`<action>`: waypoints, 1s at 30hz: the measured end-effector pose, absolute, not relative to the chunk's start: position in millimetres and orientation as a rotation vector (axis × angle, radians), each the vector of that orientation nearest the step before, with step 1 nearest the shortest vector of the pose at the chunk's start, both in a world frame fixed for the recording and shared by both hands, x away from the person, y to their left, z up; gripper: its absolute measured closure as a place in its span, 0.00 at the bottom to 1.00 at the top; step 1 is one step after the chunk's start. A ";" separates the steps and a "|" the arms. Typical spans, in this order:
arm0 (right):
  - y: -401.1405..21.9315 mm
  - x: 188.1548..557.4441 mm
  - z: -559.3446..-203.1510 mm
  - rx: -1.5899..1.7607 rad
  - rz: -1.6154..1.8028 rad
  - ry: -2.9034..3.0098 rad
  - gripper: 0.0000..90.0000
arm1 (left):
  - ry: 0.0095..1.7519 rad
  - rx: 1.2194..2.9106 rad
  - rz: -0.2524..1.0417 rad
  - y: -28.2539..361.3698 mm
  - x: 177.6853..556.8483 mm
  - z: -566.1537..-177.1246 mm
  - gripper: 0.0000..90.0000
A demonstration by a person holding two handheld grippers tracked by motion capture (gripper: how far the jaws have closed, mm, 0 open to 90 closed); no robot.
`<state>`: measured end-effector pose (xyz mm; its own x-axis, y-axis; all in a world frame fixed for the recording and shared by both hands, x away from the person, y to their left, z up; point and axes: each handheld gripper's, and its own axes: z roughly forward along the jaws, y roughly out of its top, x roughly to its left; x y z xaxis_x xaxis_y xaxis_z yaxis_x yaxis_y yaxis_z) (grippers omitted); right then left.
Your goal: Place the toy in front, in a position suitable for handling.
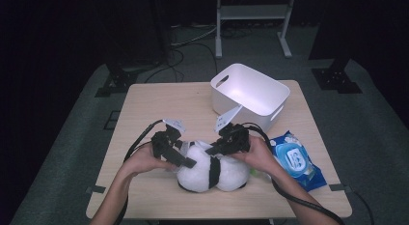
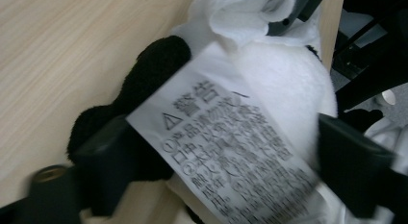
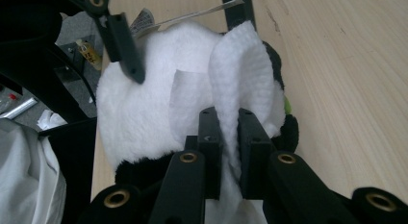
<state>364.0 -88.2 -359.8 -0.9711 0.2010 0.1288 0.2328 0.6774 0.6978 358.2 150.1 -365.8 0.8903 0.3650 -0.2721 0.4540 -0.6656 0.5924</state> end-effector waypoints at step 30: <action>-99.0 368.2 -357.2 -0.439 -1.182 -2.829 0.91 | 0.470 2.285 0.041 146.0 354.5 -340.7 0.18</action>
<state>368.2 -99.0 -357.2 -0.9589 0.2419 0.1484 0.2756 0.6687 0.6906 354.5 146.0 -340.7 0.9307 0.3466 -0.1167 0.3211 -0.6220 0.7141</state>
